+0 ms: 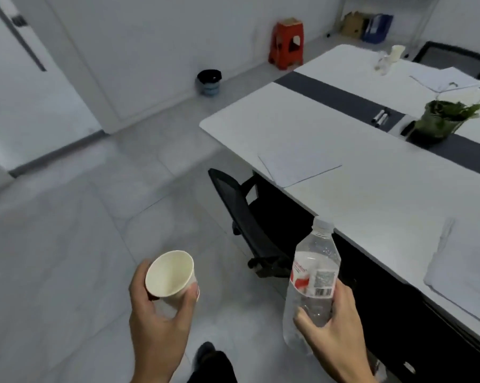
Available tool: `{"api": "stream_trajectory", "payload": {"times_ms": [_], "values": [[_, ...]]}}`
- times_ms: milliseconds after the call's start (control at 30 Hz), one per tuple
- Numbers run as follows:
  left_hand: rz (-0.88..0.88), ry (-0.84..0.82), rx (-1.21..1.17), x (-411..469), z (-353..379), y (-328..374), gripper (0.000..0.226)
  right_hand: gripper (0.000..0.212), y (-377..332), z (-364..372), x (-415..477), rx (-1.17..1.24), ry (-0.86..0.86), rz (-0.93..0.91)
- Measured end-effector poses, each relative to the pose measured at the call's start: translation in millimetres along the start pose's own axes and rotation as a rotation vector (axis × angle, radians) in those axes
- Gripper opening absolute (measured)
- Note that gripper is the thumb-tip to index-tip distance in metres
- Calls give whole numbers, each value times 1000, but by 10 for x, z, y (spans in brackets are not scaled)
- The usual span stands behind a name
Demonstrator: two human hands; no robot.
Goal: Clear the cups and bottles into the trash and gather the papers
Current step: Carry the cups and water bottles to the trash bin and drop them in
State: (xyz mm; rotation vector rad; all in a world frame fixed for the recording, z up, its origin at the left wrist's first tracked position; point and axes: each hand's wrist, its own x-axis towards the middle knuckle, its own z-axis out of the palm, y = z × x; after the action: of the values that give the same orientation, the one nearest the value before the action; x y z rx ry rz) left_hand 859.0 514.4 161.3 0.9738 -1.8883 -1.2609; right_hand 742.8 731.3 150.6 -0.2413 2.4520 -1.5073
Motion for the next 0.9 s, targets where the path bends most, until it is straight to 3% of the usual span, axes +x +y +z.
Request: {"api": "stream_trajectory", "payload": {"times_ms": [300,467,600,900], "values": [[-2,98,-25,1421,-1142,-654,75,61,-813,1882,646,-103,-112,-92],[19,57,-21,2363,-1481,-790,78,57,-1389,2670,1120,-99,-89,-146],[42,6,5,3189,-1502,-860,76,47,-1735,3147,1631,-74,-47,-143],[73,-58,35,5438,-746,-1115,74,57,-2098,4213,3592,-7,40,-124]]}}
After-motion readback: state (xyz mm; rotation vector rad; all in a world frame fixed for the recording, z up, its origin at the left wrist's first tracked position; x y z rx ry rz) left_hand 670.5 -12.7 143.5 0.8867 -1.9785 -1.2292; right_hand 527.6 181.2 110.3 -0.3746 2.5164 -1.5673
